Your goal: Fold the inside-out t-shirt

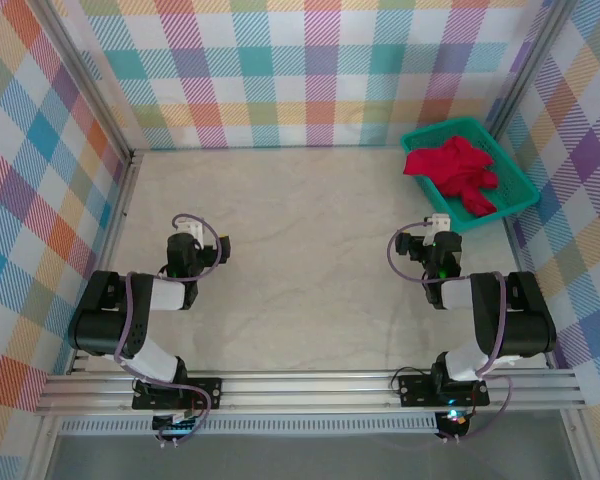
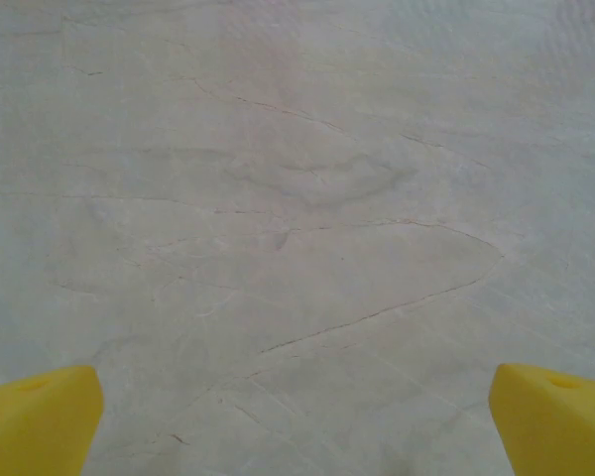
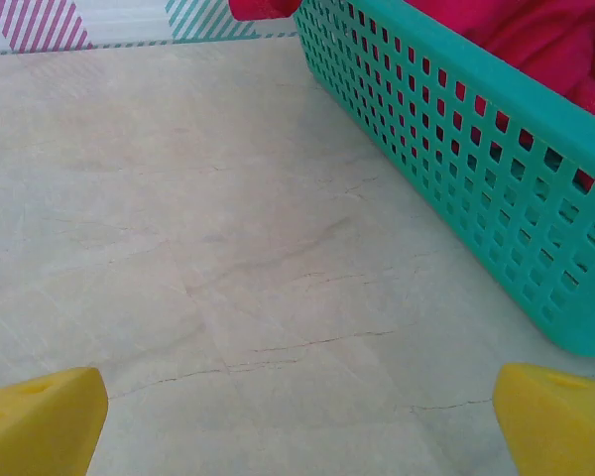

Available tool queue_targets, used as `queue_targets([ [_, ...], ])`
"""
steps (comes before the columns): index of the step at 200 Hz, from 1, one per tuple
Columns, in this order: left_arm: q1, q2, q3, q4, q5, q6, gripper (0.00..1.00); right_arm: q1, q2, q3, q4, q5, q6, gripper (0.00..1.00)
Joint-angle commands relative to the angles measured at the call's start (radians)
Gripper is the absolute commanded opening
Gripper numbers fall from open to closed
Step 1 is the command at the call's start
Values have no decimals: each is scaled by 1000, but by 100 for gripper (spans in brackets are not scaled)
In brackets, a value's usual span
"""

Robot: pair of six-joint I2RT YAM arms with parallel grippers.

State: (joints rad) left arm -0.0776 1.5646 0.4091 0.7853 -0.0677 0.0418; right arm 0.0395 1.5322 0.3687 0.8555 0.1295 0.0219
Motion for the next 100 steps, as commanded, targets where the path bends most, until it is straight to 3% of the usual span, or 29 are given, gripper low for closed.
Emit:
queue_targets([
  [1, 12, 0, 19, 10, 11, -2, 100, 4, 5, 26, 13, -19, -5, 100],
  [100, 11, 0, 19, 10, 10, -2, 100, 3, 3, 22, 18, -16, -7, 100],
])
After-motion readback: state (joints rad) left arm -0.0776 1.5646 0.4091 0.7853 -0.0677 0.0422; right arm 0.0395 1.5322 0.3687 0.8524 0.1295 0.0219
